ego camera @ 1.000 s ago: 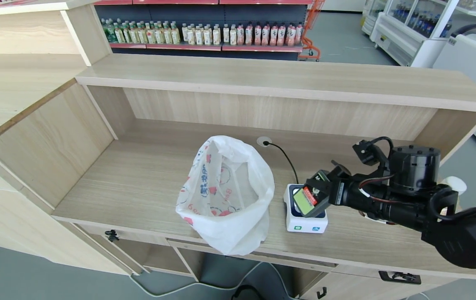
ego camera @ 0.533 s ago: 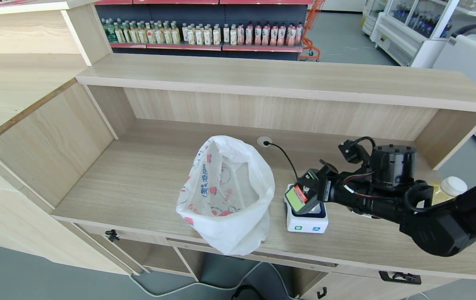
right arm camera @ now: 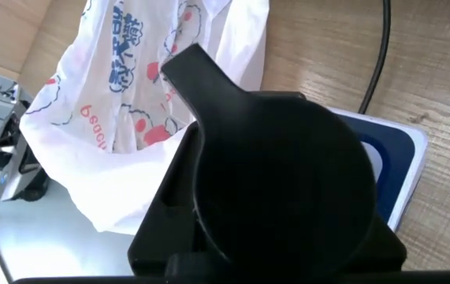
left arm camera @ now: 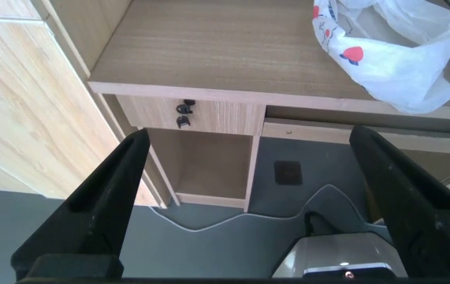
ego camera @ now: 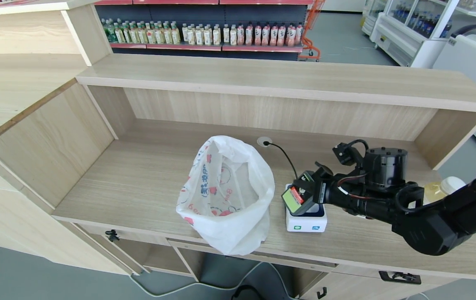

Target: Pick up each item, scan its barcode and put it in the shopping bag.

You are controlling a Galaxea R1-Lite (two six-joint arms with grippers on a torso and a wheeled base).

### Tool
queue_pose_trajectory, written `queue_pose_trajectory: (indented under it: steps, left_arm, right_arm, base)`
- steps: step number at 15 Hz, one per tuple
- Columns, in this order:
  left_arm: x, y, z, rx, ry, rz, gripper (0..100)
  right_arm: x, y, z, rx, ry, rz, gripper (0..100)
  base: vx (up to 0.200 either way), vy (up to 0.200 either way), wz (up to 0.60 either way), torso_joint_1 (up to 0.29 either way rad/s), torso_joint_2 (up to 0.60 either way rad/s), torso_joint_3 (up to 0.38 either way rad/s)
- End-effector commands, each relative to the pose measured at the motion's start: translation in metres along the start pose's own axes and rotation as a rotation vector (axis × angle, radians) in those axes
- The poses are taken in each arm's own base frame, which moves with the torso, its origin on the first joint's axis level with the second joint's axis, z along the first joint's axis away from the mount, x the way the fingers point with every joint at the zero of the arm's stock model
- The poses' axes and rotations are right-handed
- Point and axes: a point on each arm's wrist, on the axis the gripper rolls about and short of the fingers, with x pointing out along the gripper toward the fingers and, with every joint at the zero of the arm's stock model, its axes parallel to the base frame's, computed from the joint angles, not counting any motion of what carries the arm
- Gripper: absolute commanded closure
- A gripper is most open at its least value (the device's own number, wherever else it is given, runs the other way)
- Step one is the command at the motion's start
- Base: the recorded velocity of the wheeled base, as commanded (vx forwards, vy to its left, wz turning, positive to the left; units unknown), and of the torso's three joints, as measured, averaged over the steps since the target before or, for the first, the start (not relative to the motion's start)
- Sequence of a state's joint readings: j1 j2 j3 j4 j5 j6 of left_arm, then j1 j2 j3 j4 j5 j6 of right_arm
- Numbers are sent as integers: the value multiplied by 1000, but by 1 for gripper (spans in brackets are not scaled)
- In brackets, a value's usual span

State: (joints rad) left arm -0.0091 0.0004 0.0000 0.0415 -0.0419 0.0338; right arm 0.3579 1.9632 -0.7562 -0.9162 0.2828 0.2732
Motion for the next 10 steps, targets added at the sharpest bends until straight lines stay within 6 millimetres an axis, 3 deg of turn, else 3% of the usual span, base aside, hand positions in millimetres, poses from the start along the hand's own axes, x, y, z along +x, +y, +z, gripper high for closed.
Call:
queue_pose_trajectory:
  steps: [1,5,10]
  left_arm:
    - [0,0,0,1,-1,-1,0]
    - [0,0,0,1,-1,-1,0]
    - [0,0,0,1,0,0,0]
  right_arm:
    - [0,-1,-2,3,8,-5,100]
    - [-7,4,9,-9,-30,4,100]
    - [-43,14,59,-170,-211,22,100]
  base:
    - [0,0,0,0,0,0]
    - [0,0,0,0,0,0]
    - [0,0,0,0,0,0]
